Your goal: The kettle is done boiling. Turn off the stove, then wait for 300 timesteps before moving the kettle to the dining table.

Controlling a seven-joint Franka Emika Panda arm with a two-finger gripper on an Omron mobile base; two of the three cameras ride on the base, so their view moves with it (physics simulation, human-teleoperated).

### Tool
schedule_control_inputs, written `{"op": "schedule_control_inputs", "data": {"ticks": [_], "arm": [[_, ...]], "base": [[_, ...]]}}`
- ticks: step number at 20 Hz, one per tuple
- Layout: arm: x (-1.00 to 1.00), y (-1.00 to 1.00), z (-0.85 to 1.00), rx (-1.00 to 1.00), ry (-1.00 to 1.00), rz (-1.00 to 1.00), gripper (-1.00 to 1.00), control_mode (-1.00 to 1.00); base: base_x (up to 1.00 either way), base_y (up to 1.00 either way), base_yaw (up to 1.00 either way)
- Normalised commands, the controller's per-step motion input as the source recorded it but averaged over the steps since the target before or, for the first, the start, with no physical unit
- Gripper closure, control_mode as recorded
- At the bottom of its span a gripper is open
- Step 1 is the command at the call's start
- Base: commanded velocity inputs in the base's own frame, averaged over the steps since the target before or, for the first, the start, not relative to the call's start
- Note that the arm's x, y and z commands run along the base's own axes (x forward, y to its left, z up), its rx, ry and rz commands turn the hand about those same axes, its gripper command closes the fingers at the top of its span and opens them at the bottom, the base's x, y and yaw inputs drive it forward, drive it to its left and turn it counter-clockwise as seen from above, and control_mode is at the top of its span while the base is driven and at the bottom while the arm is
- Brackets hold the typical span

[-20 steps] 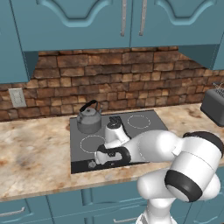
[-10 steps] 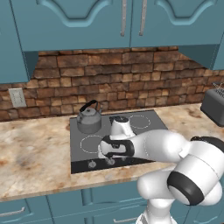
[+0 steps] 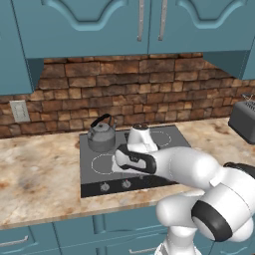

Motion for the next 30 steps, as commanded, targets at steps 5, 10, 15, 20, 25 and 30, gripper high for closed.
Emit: {"op": "schedule_control_inputs", "data": {"ticks": [5,10,15,20,25,30], "arm": [[0.0,0.0,0.36,0.03,0.01,-0.11,-1.0,-1.0],[0.08,0.0,0.32,0.04,0.0,-0.08,-1.0,-1.0],[0.04,0.0,0.23,0.06,-0.03,-0.04,-1.0,-1.0],[0.1,0.02,0.34,0.05,-0.07,-0.07,-1.0,-1.0],[0.14,0.09,0.35,0.03,-0.06,-0.11,-1.0,-1.0],[0.13,0.05,0.3,0.05,-0.07,-0.1,-1.0,-1.0]], "base": [[0.0,0.0,0.0],[0.0,0.0,0.0],[0.0,0.0,0.0],[0.0,0.0,0.0],[0.0,0.0,0.0],[0.0,0.0,0.0]]}}
